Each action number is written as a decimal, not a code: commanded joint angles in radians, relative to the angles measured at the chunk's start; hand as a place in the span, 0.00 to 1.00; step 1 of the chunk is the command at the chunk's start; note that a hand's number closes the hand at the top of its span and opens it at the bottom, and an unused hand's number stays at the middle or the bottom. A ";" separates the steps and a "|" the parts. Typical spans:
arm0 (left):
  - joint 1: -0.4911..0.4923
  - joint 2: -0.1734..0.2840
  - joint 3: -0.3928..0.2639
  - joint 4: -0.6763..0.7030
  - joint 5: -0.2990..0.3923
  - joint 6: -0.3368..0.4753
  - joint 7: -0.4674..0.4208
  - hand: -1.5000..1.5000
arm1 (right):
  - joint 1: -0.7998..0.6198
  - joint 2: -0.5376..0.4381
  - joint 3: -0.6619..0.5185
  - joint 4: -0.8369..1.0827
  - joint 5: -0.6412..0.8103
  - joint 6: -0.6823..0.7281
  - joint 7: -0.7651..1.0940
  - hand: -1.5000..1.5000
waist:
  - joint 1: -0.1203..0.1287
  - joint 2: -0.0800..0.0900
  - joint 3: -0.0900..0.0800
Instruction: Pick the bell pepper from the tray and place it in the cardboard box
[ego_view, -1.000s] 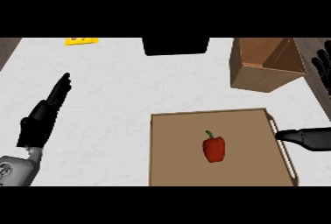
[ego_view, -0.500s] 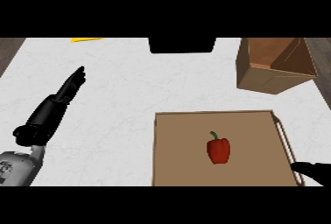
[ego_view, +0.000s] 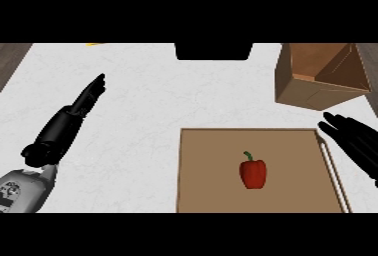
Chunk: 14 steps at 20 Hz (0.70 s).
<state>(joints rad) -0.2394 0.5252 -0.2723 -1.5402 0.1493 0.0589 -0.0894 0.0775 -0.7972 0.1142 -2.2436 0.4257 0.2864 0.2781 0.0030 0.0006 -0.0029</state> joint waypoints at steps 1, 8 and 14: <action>-0.027 -0.004 -0.003 -0.007 -0.005 -0.019 0.026 0.50 | -0.074 -0.032 0.146 -0.093 0.043 0.151 0.226 0.00 | 0.016 0.001 -0.001; -0.008 -0.008 0.029 0.029 -0.007 -0.056 -0.028 0.50 | -0.276 0.142 0.441 -0.091 0.145 0.315 0.606 0.00 | 0.022 0.000 -0.001; 0.016 -0.030 0.034 -0.014 -0.020 -0.055 0.013 0.50 | -0.412 0.386 0.552 0.067 0.129 0.414 0.833 0.00 | 0.017 -0.002 0.000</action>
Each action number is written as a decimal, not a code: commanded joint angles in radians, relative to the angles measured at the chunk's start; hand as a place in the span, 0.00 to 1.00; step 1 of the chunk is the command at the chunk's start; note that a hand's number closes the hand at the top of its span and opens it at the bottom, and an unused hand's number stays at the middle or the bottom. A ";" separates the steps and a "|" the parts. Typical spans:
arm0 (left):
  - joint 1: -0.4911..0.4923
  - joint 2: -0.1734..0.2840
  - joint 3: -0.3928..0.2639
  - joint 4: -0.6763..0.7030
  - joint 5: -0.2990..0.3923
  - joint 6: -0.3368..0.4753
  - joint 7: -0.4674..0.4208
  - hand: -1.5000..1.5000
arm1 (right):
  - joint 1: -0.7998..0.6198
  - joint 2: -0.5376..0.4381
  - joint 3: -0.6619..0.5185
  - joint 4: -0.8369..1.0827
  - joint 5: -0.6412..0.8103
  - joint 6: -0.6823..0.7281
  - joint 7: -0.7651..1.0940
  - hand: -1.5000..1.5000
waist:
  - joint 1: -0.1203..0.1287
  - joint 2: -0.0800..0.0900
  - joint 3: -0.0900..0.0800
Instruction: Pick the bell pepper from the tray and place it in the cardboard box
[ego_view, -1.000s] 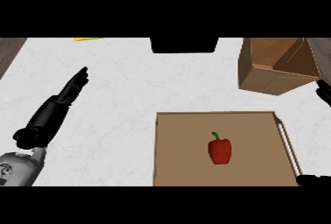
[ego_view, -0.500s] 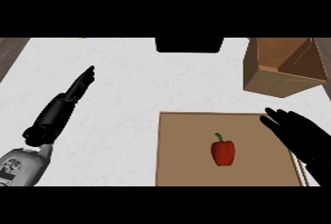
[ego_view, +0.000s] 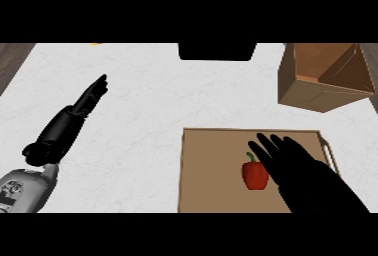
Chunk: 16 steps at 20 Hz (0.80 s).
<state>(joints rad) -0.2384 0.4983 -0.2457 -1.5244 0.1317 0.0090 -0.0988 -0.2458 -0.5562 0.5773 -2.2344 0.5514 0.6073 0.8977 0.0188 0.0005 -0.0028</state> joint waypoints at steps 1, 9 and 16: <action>-0.010 -0.043 -0.007 0.037 -0.042 0.017 0.003 0.50 | -0.055 0.138 0.100 0.076 0.045 0.068 0.174 0.00 | -0.014 0.000 0.001; 0.012 0.001 0.056 -0.025 -0.020 -0.037 0.028 0.50 | -0.042 0.250 0.184 0.171 0.169 0.043 0.236 0.00 | -0.014 -0.004 0.002; 0.039 -0.046 0.072 0.013 -0.055 -0.059 -0.026 0.50 | -0.038 0.288 0.158 0.264 0.275 0.036 0.146 0.00 | -0.017 -0.002 0.003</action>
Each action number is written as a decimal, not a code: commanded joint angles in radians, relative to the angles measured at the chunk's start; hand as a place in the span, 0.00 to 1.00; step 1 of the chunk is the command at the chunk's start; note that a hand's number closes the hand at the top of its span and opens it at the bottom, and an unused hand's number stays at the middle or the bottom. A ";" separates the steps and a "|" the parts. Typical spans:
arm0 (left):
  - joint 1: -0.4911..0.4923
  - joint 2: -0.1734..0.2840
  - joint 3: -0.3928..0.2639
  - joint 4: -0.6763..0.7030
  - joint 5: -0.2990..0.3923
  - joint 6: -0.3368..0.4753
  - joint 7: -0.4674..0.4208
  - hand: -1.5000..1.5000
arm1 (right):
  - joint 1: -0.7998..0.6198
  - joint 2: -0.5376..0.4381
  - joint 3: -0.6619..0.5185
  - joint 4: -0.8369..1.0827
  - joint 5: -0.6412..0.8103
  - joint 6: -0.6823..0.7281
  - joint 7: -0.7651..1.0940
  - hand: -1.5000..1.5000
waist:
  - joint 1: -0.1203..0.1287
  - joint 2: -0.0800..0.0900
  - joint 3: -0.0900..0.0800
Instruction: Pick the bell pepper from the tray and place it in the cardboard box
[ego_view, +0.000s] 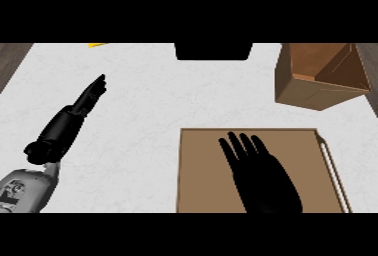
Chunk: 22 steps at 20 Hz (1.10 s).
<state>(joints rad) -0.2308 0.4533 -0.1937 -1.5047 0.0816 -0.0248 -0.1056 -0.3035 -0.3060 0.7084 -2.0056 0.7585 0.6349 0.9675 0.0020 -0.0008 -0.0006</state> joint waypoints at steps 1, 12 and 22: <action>0.009 0.003 0.043 0.011 0.004 -0.043 -0.015 0.50 | 0.023 0.017 0.002 0.049 0.071 0.013 0.034 0.00 | -0.001 0.000 0.001; -0.039 -0.060 0.085 0.030 -0.060 -0.063 0.013 0.50 | 0.039 0.056 -0.050 0.215 0.224 -0.024 -0.098 0.00 | -0.004 0.002 0.001; -0.007 -0.117 0.121 -0.085 -0.110 -0.107 0.108 0.50 | 0.075 0.093 -0.137 0.271 0.273 -0.027 -0.239 0.00 | -0.001 0.000 0.001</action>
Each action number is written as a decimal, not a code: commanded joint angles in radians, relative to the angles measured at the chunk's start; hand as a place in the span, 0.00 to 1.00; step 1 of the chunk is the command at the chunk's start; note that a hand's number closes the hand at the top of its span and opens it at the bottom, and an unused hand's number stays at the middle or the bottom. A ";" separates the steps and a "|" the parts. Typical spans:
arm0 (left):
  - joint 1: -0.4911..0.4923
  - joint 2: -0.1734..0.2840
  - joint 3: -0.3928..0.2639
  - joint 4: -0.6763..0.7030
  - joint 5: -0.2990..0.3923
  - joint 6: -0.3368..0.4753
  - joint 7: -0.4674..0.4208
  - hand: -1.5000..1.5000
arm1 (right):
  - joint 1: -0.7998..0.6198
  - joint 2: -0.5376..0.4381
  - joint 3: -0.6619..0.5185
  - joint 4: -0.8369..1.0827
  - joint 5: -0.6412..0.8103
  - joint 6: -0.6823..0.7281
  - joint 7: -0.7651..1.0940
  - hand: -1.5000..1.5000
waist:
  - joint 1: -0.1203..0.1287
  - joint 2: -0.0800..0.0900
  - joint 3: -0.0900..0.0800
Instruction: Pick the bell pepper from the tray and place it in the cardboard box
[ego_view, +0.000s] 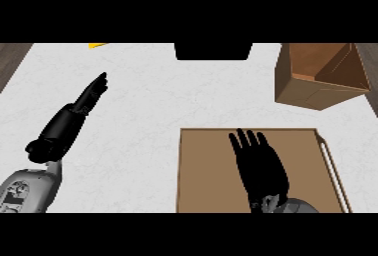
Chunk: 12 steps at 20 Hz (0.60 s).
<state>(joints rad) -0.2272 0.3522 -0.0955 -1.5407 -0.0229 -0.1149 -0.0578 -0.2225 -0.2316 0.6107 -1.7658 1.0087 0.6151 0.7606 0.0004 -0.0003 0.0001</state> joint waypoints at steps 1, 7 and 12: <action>0.031 -0.040 -0.017 -0.002 -0.054 0.017 -0.021 0.50 | 0.111 -0.073 0.004 -0.005 0.051 -0.074 -0.057 0.00 | -0.003 0.000 0.000; 0.016 -0.016 0.078 -0.052 -0.010 -0.064 0.030 0.50 | 0.088 -0.031 -0.032 0.051 0.123 -0.071 -0.074 0.00 | 0.000 -0.001 0.000; -0.068 -0.051 0.085 0.080 -0.057 -0.080 -0.001 0.50 | 0.088 0.010 -0.060 0.133 0.132 -0.110 -0.141 0.00 | -0.003 0.001 0.000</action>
<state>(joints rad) -0.2381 0.3166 -0.0263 -1.5294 -0.0617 -0.1752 -0.0551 -0.1424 -0.2424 0.5607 -1.6770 1.1209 0.5245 0.6553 -0.0009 -0.0002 0.0000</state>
